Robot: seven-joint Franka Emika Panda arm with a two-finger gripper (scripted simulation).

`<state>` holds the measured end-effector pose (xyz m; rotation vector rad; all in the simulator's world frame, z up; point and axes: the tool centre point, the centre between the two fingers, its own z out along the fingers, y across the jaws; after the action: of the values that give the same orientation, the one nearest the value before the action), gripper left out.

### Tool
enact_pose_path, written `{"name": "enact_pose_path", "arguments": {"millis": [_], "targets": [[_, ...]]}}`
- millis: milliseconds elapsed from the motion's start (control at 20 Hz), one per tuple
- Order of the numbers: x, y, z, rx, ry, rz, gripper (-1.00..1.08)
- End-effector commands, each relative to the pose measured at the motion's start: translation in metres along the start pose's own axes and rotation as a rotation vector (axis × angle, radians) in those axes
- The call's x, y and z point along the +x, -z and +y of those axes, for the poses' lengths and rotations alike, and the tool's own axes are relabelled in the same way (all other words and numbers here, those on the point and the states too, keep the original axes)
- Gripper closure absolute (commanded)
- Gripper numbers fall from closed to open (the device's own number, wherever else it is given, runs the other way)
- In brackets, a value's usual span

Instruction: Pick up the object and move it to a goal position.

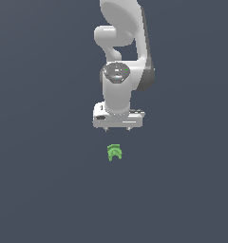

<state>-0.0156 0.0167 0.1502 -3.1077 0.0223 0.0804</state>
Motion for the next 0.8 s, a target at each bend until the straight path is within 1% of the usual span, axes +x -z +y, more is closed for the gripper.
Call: {"name": "enact_pose_path", "arguments": {"millis": [0, 150, 400, 750], "targets": [[0.0, 0.0, 0.0, 0.0, 0.0, 0.0, -0.92], [-0.001, -0.001, 0.003, -0.006, -0.003, -0.005, -0.92], [-0.006, -0.003, 0.016, -0.029, -0.024, -0.025, -0.92], [-0.003, -0.005, 0.016, -0.029, -0.012, -0.022, -0.92]]}}
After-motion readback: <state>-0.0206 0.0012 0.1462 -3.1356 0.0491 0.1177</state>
